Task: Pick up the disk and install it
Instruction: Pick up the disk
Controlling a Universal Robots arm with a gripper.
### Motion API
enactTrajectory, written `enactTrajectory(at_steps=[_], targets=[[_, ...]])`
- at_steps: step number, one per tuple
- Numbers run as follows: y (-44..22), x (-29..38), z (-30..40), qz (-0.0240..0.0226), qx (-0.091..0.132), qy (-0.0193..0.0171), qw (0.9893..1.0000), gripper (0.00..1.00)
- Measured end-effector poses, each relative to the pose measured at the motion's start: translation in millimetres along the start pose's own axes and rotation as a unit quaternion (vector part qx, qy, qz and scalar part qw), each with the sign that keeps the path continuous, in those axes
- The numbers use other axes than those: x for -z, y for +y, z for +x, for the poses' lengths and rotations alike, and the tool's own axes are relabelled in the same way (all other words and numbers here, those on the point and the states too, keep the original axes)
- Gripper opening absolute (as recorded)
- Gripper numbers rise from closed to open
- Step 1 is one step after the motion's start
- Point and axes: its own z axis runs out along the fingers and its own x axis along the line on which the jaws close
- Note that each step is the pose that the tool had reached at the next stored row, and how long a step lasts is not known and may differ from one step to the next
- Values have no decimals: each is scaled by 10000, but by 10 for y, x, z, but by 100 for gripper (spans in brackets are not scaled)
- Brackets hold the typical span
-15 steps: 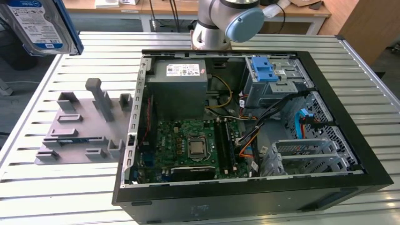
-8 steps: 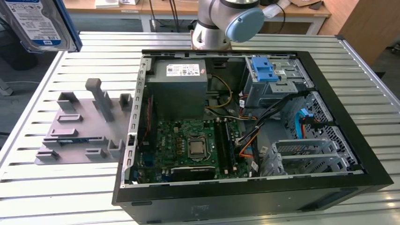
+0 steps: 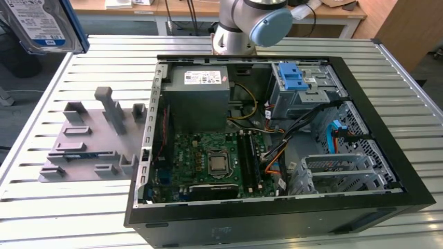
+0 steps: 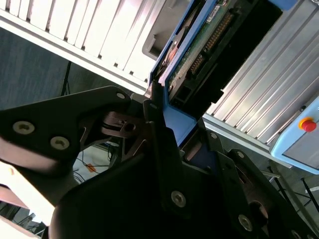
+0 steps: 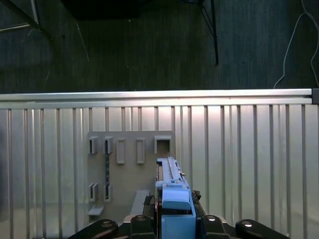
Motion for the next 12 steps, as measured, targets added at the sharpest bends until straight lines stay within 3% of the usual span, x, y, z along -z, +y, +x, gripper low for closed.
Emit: enactTrajectory(at_steps=[12], targets=[[-8,3,29,-1,61,-1,10000,36]])
